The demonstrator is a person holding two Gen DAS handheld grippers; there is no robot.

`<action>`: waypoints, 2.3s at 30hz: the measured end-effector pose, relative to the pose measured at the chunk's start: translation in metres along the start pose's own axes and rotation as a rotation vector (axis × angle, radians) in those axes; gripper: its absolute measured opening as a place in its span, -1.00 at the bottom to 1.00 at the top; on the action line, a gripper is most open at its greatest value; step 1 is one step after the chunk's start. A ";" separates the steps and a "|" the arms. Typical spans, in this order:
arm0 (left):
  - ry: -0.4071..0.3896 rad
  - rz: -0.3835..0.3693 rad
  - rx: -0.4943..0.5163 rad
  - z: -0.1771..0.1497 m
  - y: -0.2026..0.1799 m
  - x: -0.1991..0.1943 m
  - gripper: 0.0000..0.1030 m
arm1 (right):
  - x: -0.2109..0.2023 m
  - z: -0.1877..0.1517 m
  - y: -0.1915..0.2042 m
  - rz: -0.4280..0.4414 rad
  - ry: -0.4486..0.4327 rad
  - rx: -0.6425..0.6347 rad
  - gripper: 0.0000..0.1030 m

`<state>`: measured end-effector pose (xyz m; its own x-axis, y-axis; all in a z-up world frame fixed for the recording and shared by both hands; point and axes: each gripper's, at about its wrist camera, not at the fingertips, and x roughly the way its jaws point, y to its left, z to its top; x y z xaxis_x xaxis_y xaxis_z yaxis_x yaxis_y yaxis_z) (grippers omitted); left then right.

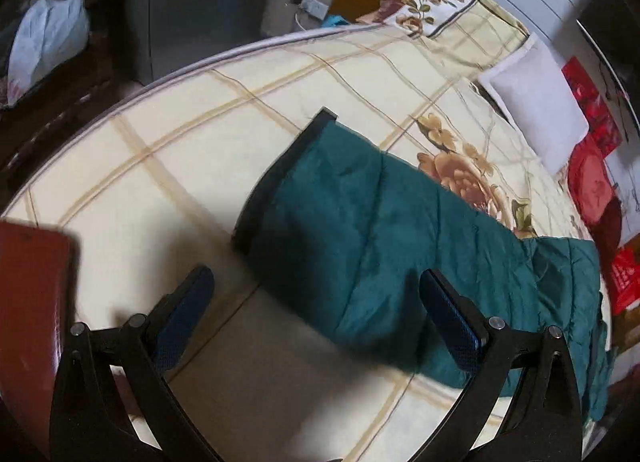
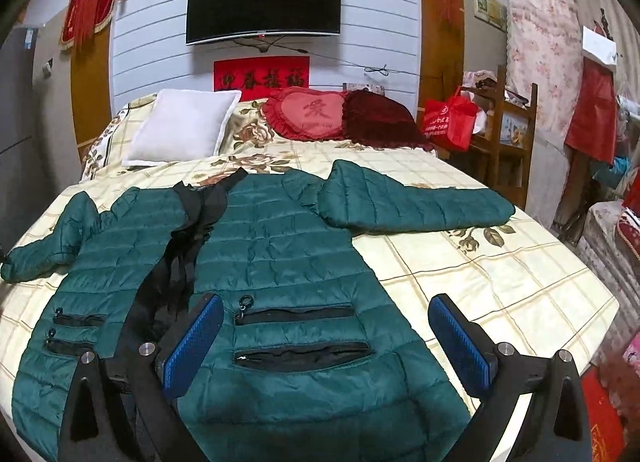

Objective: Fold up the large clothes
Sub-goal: 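Move the left tool to the jacket sleeve cuff and grasp it, then lift the sleeve with the left tool and fold it across the jacket body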

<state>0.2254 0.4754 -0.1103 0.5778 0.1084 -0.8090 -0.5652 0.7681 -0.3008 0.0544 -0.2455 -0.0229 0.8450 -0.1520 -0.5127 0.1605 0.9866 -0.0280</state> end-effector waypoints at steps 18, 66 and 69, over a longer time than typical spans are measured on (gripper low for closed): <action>-0.195 -0.178 0.053 0.005 -0.018 -0.028 -0.71 | 0.010 0.000 0.000 -0.014 0.040 0.015 0.97; -0.350 -0.381 0.269 -0.052 -0.169 -0.188 -0.82 | 0.031 -0.011 -0.001 -0.058 0.158 -0.143 0.97; -0.302 -0.499 0.353 -0.084 -0.235 -0.194 -0.82 | 0.042 -0.013 -0.002 -0.096 0.205 -0.161 0.97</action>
<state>0.1961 0.2207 0.0748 0.8875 -0.1806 -0.4239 0.0081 0.9260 -0.3776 0.0826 -0.2535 -0.0554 0.7063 -0.2460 -0.6637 0.1377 0.9675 -0.2121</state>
